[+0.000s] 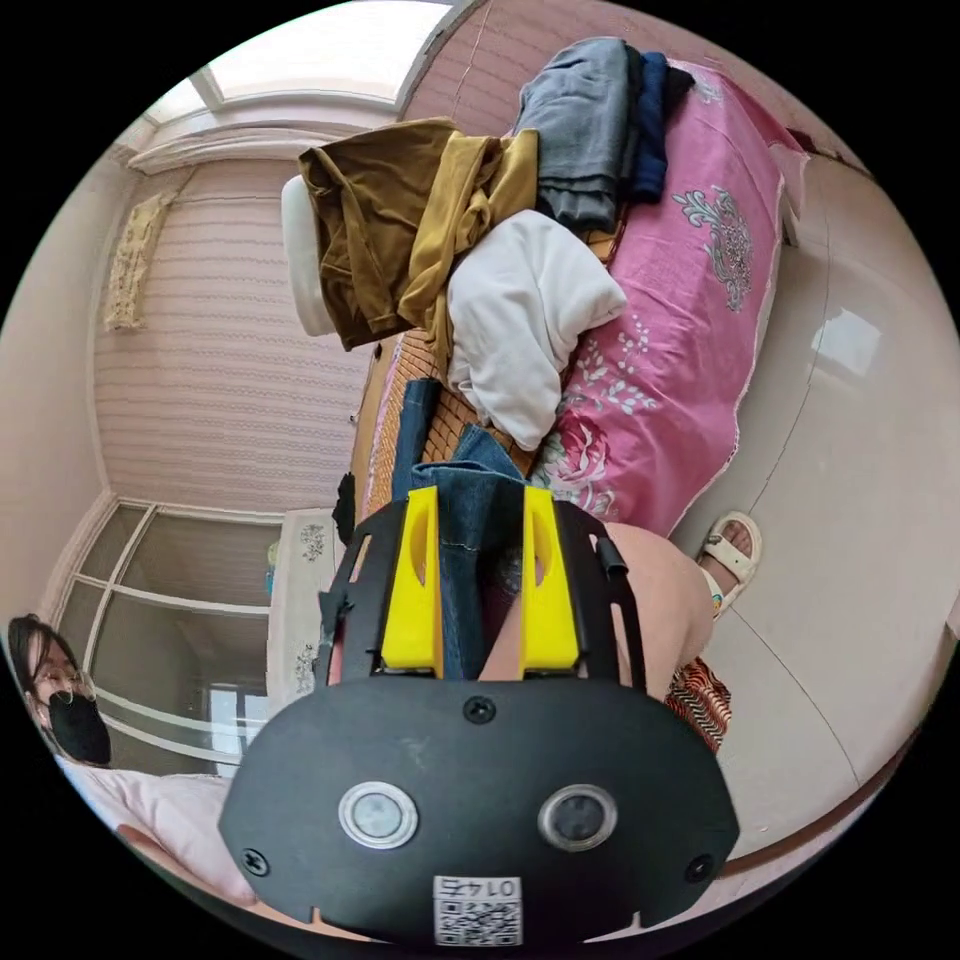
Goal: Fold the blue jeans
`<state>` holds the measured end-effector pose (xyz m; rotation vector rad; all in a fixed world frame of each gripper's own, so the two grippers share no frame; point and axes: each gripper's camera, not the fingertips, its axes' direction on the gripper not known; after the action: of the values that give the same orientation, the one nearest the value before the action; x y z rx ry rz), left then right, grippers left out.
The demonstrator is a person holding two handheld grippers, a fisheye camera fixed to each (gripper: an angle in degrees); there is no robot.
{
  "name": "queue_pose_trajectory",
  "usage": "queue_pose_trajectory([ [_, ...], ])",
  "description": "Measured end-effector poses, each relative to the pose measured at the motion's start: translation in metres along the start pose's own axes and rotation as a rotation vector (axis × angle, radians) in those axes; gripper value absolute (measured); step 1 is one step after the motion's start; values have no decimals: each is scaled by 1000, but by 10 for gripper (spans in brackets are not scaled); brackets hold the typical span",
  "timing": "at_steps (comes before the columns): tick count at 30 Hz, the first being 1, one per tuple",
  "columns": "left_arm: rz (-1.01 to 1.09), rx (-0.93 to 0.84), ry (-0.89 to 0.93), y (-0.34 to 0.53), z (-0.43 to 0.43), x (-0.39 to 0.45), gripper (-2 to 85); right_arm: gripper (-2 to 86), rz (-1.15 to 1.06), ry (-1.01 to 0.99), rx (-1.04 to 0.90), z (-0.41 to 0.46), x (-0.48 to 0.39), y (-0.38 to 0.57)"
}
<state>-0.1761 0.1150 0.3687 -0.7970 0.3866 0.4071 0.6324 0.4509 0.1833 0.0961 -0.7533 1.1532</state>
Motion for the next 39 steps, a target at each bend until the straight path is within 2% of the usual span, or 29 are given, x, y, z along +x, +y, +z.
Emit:
queue_pose_trajectory([
  [3,-7,-6,11,-9,-3,6,65,192,42,-6,-126,3,23,-2],
  [5,-11,-16,23,-17,-5,12,65,191,58,-22,-146,-1,35,0],
  [6,-8,-19,20,-18,-6,14,65,179,59,-7,-151,-3,35,0],
  [8,16,-25,-4,-25,-8,22,65,38,-7,-28,-163,-9,26,-3],
  [9,20,-26,-8,-27,-8,24,65,35,-22,-52,-160,-10,19,-5],
  [12,11,-28,3,-34,-11,29,65,25,-267,-266,-207,-9,-55,-17],
  [14,-8,-34,30,-37,-14,32,65,24,-556,-352,-232,-30,-128,-11],
  [16,-5,-30,16,-40,-18,40,65,25,-633,-267,-156,-58,-139,-2],
  [18,30,-13,-1,-42,-20,51,64,29,-567,-99,-126,-72,-109,0],
  [19,53,-6,-16,-43,-20,58,60,32,-456,-6,-152,-72,-75,-4],
  [20,69,-13,-26,-45,-18,64,59,40,-333,1,-154,-72,-40,-8],
  [22,74,-1,-38,-45,-19,70,62,55,-217,-18,-118,-73,1,-8],
  [25,75,-14,-3,-48,-25,74,65,76,-126,117,-98,-73,27,-3],
  [28,117,20,-5,-46,-39,83,66,85,-211,182,-95,-61,6,2],
  [32,244,55,-56,-44,-55,106,67,98,-558,432,-184,-3,-67,8],
  [34,292,56,-92,-46,-58,117,67,106,-653,491,-203,25,-89,7],
  [39,316,21,-114,-59,-55,132,79,127,-699,558,-268,88,-128,-22],
])
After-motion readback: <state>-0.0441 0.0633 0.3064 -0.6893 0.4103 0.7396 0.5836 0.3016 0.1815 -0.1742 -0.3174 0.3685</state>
